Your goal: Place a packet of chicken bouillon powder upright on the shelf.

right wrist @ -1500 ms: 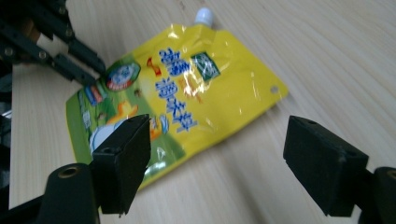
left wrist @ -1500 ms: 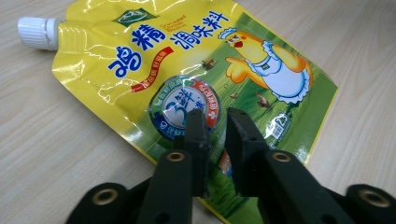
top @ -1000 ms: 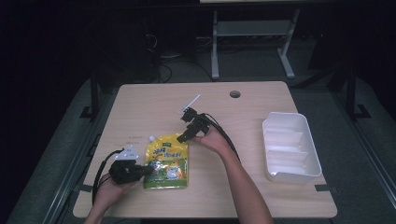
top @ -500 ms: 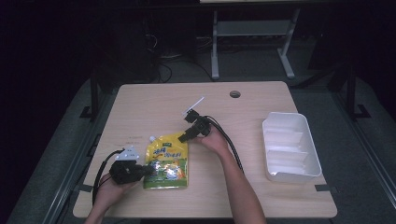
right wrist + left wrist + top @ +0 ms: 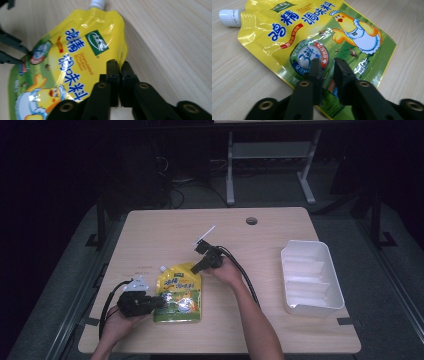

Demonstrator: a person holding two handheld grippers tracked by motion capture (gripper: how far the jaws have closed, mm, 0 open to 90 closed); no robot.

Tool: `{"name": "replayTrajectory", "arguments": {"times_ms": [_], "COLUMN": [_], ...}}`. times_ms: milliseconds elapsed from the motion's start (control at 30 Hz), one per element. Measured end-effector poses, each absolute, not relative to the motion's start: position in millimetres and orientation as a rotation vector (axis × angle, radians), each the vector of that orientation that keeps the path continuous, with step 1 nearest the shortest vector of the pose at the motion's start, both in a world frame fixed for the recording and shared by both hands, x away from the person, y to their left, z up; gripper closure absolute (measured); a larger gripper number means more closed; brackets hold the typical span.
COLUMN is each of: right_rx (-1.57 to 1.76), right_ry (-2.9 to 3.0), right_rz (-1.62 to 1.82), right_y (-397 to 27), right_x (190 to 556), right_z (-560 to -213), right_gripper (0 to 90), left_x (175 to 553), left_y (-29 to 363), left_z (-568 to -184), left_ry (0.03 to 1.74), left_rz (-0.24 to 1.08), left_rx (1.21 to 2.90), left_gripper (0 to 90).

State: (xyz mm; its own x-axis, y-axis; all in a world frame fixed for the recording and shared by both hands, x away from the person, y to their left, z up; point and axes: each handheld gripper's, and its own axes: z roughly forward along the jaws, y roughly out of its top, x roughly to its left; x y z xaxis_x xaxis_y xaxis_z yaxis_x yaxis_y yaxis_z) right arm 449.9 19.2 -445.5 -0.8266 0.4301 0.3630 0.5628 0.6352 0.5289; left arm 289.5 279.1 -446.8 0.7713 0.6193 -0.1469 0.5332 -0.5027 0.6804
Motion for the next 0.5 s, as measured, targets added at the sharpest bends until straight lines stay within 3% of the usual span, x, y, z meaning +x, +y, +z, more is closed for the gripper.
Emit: {"name": "replayTrajectory", "arguments": {"times_ms": [267, 333, 400, 500], "right_rx": [-0.759, -0.721, -0.707, -0.666], "right_ry": [-2.685, -2.700, -2.705, -2.712], "right_rz": [-1.030, -1.094, -1.113, -1.176], "right_y": [15.3, 12.9, 12.0, 9.1], "right_x": [441.6, 435.0, 432.9, 425.5], "right_z": [-428.2, -414.4, -409.7, -396.5], "right_gripper": [89.3, 89.4, 89.4, 89.4], "left_x": [291.5, 292.1, 293.6, 294.9], "left_y": [295.1, 300.2, 306.0, 311.5], "left_z": [-441.0, -440.5, -441.0, -441.3], "left_ry": [0.919, 0.970, 1.004, 1.021], "left_rz": [0.186, 0.194, 0.160, 0.114], "left_rx": [2.115, 2.059, 1.993, 1.936], "left_gripper": [57.3, 41.5, 34.9, 31.7]}}
